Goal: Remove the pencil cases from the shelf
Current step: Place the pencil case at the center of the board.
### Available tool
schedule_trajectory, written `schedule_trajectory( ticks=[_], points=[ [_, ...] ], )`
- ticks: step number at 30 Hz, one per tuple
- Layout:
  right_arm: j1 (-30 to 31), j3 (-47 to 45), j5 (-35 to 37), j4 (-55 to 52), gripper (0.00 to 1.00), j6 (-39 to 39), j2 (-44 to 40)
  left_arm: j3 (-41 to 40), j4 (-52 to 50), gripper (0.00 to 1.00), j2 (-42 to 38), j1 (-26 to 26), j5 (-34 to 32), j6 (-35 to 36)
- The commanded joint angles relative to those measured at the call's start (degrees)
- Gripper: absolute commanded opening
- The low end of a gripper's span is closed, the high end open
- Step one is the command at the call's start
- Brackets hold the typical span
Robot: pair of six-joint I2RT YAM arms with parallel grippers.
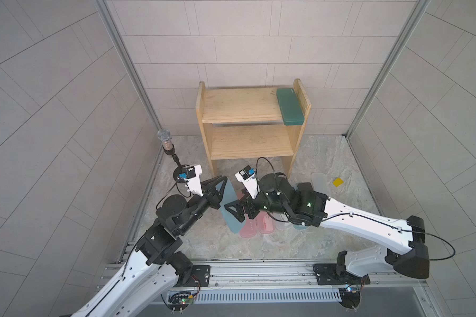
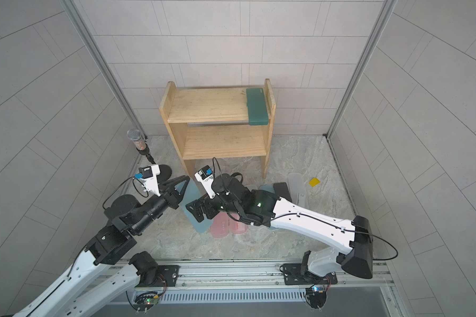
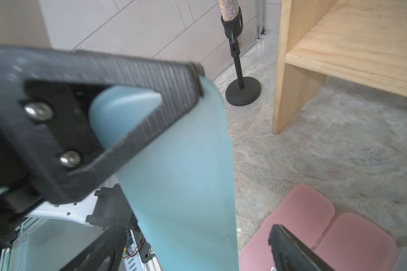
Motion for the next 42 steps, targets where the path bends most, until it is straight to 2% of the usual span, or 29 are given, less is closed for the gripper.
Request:
schedule_trajectory(
  ticks=[1, 17, 27, 31, 33, 35, 39, 42],
  points=[
    [1.06, -0.89, 2.72, 2.69, 1.00, -0.85, 0.58, 2.69, 2.05, 0.00, -1.09, 1.01, 0.80, -1.34],
    [3.41, -2.45, 3.78, 5.92, 1.00, -1.64, 1.67, 1.69, 2.52, 0.00, -0.74, 3.83, 2.51, -3.96],
    [3.62, -1.70, 4.28, 5.91, 0.96, -2.15, 3.49, 1.79, 2.16, 0.00, -0.48, 4.69, 2.76, -4.69],
    [3.68, -1.74, 5.85, 5.32, 0.90, -2.34, 3.53, 1.76, 1.92, 0.00, -0.72, 5.00, 3.07, -4.87],
    [3.63, -1.29, 5.77, 4.57, 0.83, -2.35, 3.94, 1.48, 2.00, 0.00, -0.90, 5.06, 3.24, -4.83],
    [3.63, -0.67, 5.73, 3.62, 0.79, -2.09, 4.06, 1.91, 1.34, 0.11, -1.08, 5.22, 3.06, -4.20],
    [2.93, -0.46, 6.02, 2.86, 0.71, -0.35, 2.75, 3.01, -1.37, 0.64, -1.70, 5.53, 0.79, -1.85],
    [-0.24, -1.45, 3.37, 1.95, 0.69, 4.10, 1.82, 2.90, -3.69, 0.95, -2.50, 6.06, -3.70, -2.51]
  ],
)
